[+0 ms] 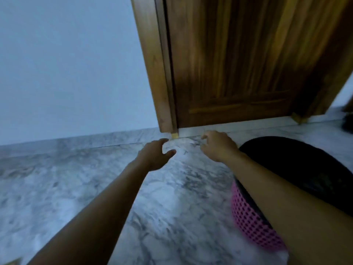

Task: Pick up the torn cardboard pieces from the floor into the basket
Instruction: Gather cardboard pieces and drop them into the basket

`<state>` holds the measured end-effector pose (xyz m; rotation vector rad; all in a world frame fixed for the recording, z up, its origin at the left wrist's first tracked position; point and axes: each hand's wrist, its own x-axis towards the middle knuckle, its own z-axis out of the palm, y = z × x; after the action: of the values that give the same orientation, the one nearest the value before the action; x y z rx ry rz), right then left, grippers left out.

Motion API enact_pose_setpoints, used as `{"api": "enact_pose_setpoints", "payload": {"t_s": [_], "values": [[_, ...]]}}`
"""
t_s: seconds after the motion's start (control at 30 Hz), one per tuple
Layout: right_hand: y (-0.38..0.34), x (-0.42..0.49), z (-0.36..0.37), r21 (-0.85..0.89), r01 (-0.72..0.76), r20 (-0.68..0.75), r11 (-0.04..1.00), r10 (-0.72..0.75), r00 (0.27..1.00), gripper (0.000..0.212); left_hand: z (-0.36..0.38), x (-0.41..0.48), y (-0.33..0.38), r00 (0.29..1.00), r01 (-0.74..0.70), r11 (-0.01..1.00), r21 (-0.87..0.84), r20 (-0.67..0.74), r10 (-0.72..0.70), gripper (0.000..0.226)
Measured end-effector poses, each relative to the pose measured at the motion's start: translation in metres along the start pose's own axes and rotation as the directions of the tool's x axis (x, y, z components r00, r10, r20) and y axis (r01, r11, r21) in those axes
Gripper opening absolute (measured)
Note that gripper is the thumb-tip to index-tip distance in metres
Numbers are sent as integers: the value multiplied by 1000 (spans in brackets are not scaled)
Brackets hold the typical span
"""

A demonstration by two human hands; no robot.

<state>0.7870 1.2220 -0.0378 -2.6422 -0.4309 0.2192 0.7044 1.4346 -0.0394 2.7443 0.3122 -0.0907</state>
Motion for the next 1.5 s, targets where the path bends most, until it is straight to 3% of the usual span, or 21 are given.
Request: {"api": "enact_pose_setpoints", "payload": {"t_s": [0.23,0.47,0.7,1.1,1.37,1.5], "values": [[-181,-18,82,20,242,150,970,-242,959,45,-72,-89,-149,972,237,970,-58,18,-236,71],[-350,-80,185,47,473,308,880,-463,831,45,-112,-218,-320,881,470,874,-121,6,-473,75],[-468,-150,267,32,622,452,782,-566,689,48,-133,-341,-421,770,624,754,-203,0,-638,78],[-546,-198,382,57,762,663,646,-595,455,56,-97,-441,-497,591,774,530,-347,94,-801,76],[-580,-152,427,-43,813,762,581,-507,403,65,-77,-432,-537,449,819,362,-446,105,-887,72],[-575,-121,486,-53,805,804,590,-453,385,69,-43,-402,-564,374,810,266,-522,110,-921,65]]}}
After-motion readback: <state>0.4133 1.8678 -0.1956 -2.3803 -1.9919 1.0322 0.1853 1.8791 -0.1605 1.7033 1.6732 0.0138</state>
